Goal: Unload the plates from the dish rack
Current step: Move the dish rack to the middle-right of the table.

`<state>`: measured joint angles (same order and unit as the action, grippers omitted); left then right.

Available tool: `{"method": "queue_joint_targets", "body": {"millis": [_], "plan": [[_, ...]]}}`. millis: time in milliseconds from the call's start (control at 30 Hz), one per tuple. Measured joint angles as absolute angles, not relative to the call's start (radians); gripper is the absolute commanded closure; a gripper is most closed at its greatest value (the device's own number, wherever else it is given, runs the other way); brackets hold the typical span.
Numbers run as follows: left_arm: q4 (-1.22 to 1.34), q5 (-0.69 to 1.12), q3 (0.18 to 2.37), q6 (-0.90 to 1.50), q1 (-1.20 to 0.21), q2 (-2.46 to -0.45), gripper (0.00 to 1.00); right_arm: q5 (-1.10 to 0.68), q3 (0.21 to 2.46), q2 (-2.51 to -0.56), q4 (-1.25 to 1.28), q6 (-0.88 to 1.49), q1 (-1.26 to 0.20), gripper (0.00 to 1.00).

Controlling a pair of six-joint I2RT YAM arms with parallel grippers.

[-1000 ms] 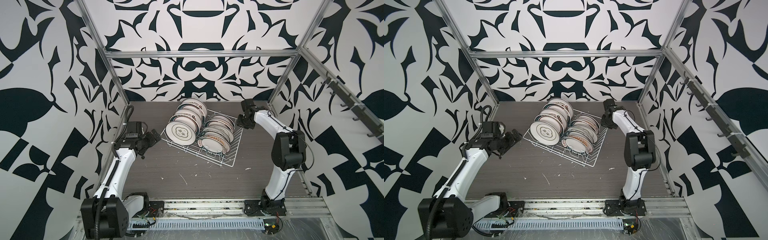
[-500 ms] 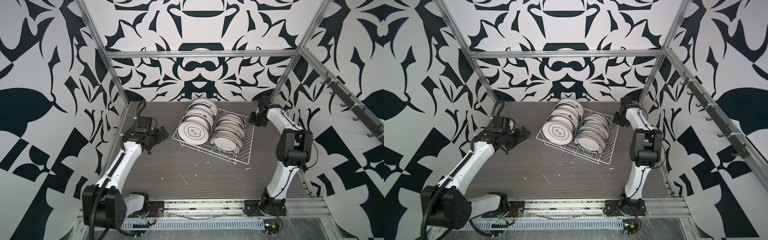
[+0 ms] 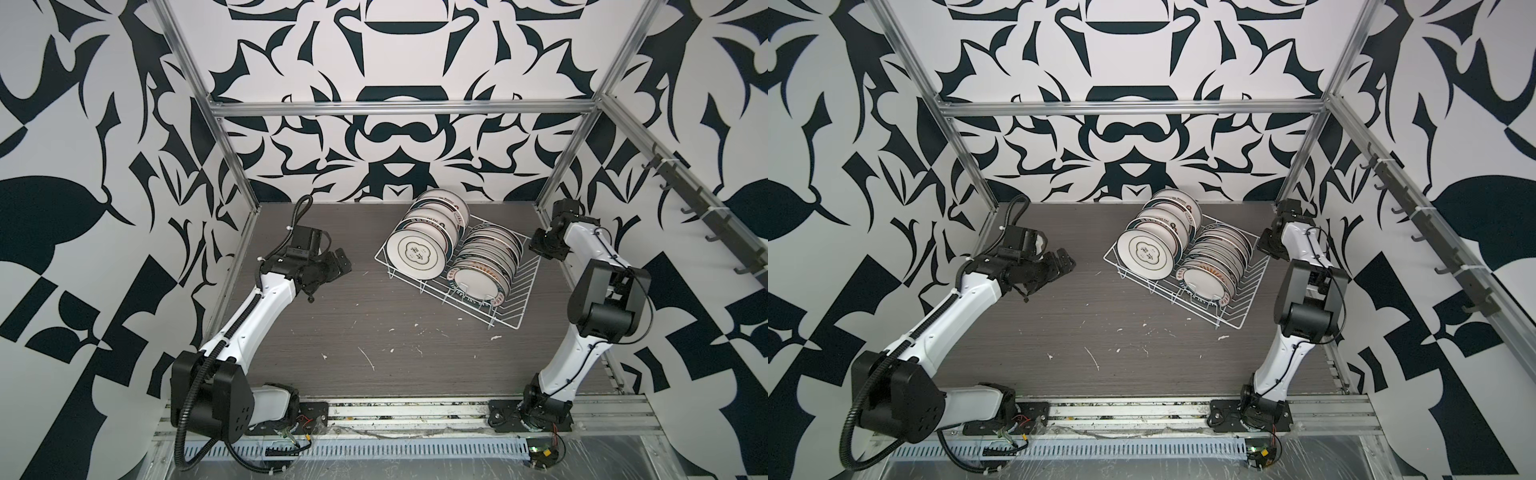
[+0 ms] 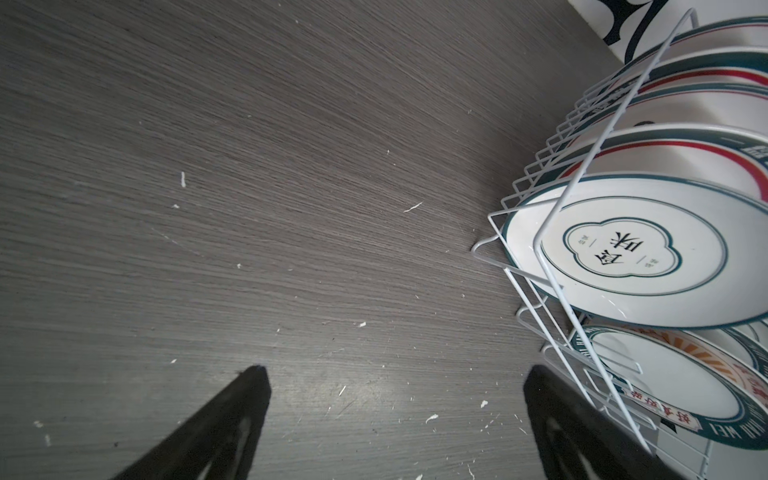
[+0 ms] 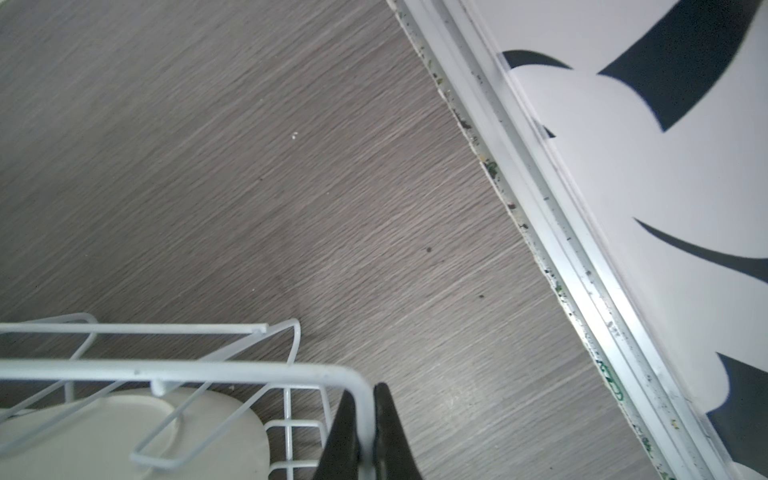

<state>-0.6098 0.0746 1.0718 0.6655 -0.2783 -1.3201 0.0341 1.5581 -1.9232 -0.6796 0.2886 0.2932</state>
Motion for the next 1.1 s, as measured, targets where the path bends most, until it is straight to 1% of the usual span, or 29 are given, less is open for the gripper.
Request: {"method": "queue_joint_targets", "body": {"millis": [200, 467, 667, 767, 1100], "plan": [[-0.610, 0.073, 1.079, 0.664, -0.283, -1.320, 0.01, 0.044, 1.548, -1.920, -0.669, 0.289, 0.294, 1.00], [-0.606, -0.017, 1.086, 0.685, -0.283, -1.282, 0.01, 0.032, 1.516, -1.901, -0.630, 0.293, 0.297, 0.99], [-0.608, -0.098, 1.086, 0.700, -0.283, -1.233, 0.01, -0.005, 1.441, -1.857, -0.546, 0.309, 0.308, 0.85], [-0.611, -0.118, 1.086, 0.698, -0.283, -1.229, 0.01, -0.018, 1.398, -1.848, -0.523, 0.316, 0.310, 0.74], [-0.622, -0.130, 1.066, 0.644, -0.283, -1.217, 0.01, -0.040, 1.318, -1.810, -0.523, 0.312, 0.320, 0.51]]}}
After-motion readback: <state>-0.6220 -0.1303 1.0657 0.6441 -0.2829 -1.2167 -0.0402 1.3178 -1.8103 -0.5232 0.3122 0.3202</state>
